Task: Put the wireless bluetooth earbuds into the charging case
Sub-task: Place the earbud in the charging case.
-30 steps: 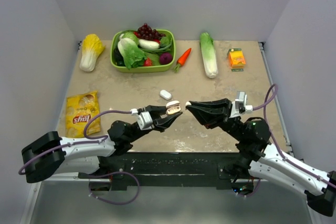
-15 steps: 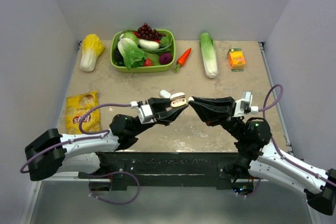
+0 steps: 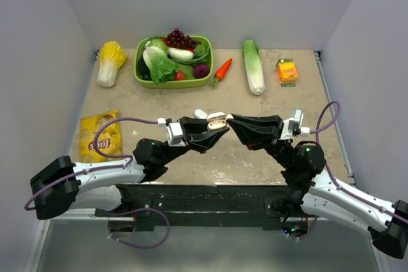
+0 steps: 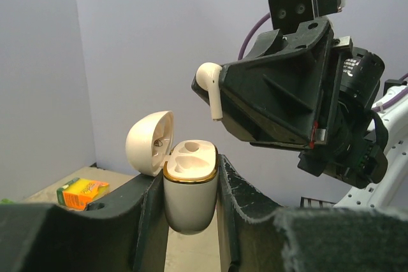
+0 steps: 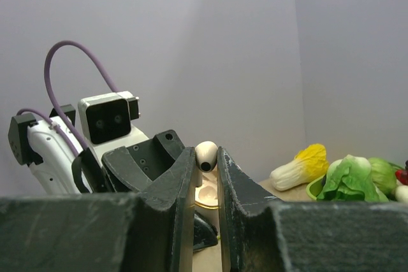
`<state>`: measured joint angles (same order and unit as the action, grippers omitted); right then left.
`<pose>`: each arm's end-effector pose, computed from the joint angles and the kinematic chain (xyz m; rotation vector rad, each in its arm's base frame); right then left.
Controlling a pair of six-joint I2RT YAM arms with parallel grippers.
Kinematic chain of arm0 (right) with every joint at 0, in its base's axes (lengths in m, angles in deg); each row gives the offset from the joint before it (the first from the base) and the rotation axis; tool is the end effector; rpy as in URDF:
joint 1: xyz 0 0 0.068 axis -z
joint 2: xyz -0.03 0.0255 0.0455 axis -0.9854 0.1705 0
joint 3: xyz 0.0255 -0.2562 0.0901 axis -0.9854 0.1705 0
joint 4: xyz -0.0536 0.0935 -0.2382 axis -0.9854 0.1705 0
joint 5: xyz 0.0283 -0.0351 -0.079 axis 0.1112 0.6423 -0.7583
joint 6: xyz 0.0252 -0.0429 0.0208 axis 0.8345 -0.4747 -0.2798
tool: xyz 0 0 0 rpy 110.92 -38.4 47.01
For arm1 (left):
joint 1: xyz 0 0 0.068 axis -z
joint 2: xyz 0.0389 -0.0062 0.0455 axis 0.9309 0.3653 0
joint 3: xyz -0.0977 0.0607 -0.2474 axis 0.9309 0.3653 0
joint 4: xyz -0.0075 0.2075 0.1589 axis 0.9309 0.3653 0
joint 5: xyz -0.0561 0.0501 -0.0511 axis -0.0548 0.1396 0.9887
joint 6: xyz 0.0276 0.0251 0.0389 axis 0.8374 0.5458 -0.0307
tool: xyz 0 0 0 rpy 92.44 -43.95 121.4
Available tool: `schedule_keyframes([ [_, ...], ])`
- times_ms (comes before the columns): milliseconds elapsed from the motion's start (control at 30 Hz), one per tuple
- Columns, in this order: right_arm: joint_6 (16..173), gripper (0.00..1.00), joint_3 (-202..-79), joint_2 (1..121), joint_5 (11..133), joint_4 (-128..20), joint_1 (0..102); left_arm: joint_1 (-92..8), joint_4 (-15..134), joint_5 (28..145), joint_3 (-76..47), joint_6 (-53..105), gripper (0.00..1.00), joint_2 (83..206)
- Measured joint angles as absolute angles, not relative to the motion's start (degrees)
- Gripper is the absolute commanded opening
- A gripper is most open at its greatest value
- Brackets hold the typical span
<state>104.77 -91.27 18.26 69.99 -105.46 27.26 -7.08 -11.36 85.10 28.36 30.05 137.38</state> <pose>0.0876 0.1214 0.3557 -0.3789 0.8713 1.1801 0.1107 -0.2127 0.3138 0.5748 0.8690 -1.1602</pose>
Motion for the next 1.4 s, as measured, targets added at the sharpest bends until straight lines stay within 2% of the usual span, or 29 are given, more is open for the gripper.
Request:
schedule_keyframes([
  [1333,102.3,0.0,-90.4,19.2,68.6,-102.2,27.3,-7.4,-11.2,85.7,27.8,28.1,0.0,137.4],
  [1400,101.9,0.05,-90.5,18.8,68.9,-101.3,27.3,-7.4,-11.2,85.7,27.8,28.1,0.0,137.4],
])
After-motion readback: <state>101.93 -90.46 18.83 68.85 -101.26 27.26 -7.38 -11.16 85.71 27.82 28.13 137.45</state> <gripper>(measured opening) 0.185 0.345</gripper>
